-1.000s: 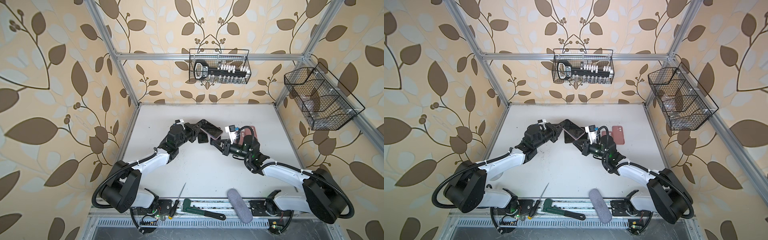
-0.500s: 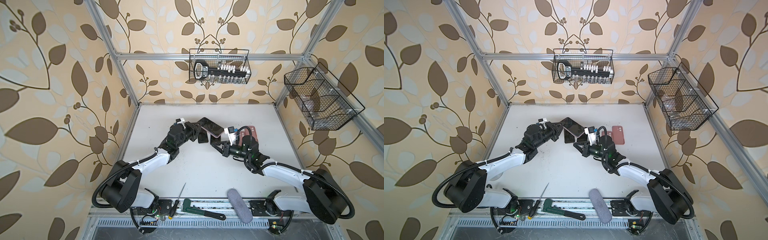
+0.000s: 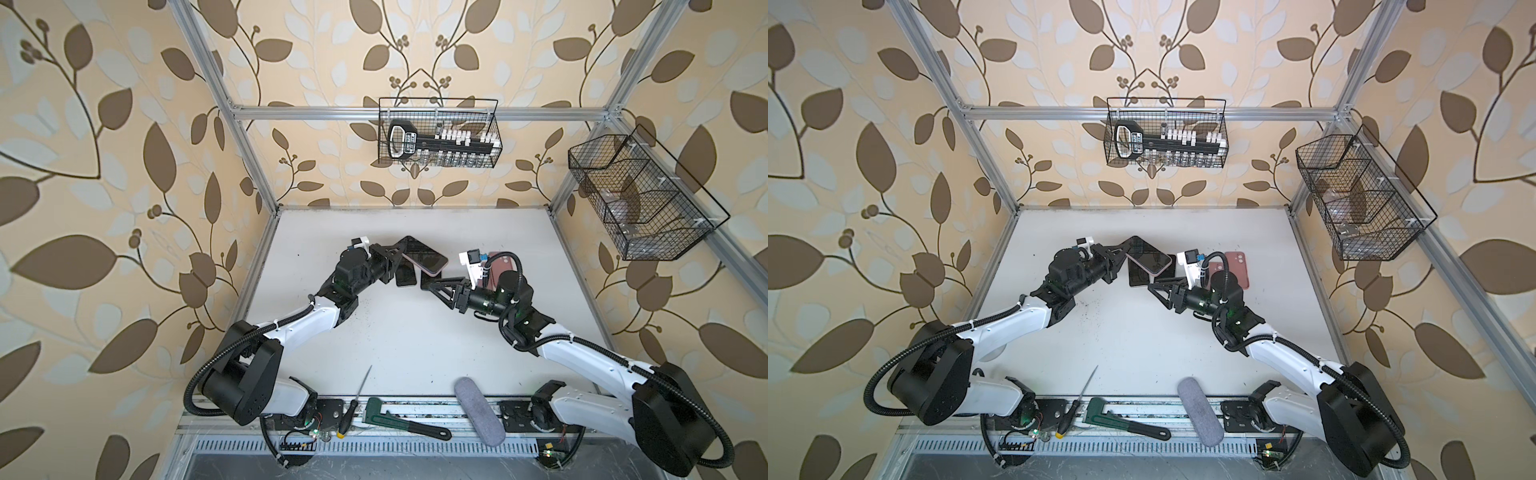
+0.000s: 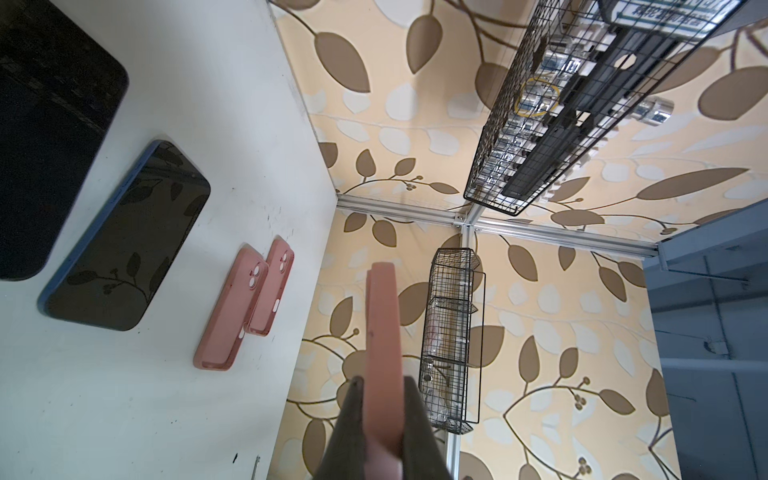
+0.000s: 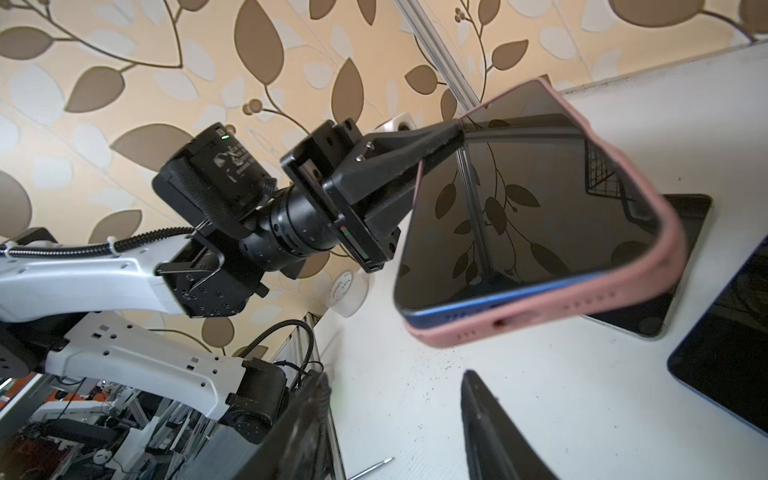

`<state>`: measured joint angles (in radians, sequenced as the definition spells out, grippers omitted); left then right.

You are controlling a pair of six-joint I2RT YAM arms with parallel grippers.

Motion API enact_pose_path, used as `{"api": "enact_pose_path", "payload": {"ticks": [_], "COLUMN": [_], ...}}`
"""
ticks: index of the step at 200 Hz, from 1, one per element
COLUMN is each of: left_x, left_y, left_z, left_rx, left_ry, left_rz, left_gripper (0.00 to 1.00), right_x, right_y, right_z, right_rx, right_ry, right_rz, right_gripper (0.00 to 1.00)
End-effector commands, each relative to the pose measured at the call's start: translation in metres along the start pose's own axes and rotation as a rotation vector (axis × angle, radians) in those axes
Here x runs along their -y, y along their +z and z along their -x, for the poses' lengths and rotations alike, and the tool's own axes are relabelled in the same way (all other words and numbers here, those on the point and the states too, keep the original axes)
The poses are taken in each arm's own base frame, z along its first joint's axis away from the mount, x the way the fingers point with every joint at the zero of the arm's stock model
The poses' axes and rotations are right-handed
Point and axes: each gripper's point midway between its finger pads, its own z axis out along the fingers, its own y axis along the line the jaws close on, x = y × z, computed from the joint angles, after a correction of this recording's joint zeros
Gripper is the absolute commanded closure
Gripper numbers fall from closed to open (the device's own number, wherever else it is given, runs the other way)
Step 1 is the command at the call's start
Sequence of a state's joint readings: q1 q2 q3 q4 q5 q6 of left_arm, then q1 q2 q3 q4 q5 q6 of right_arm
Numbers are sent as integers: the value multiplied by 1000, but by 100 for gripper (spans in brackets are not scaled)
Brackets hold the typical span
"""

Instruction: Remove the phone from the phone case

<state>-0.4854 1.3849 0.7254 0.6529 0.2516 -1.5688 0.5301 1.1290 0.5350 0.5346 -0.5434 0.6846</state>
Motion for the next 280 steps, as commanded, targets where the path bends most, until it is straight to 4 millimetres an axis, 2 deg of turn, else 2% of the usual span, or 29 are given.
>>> {"api": "enact_pose_path", "payload": {"ticks": [1,42,69,107,163,165,168,188,191,198,202,280], "left_x": [71,77,79,86,97,88,85,85,85,87,87,93], "left_y": [-6,-5,-3,0,2,8,9,10,10,9,9,7], "left_z": [-10,-14,-14,-12,-20,-17,-16,-15,-15,-17,-18,-34], "left_rx": [-17,-42,-85,-163,-331,-337,-342,-367,-368,-384,-390,-525], "left_ry": [63,132,223,363,564,556,559,621,629,654,661,764], "left_rz": [-192,-185,-144,-78,-37,-15,-6,8,7,-3,-1,-35], "left_gripper": [100,100,100,100,100,100,100,100,100,100,100,100], "right_x": [-5,-7,0,2,9,9,10,12,13,14,15,17], "right_y": [-9,-23,-33,-45,-60,-60,-60,-60,-60,-61,-60,-57], "right_z": [1,8,10,21,15,15,15,15,14,14,13,3], "right_rx": [-2,-98,-210,-231,-318,-319,-323,-331,-333,-336,-342,-393], "right_ry": [55,52,-7,-32,-116,-117,-119,-133,-134,-143,-144,-169], "right_rz": [30,42,-14,-4,-82,-85,-87,-101,-105,-114,-117,-104], "right_gripper": [46,44,35,31,23,23,22,20,18,3,0,4]}}
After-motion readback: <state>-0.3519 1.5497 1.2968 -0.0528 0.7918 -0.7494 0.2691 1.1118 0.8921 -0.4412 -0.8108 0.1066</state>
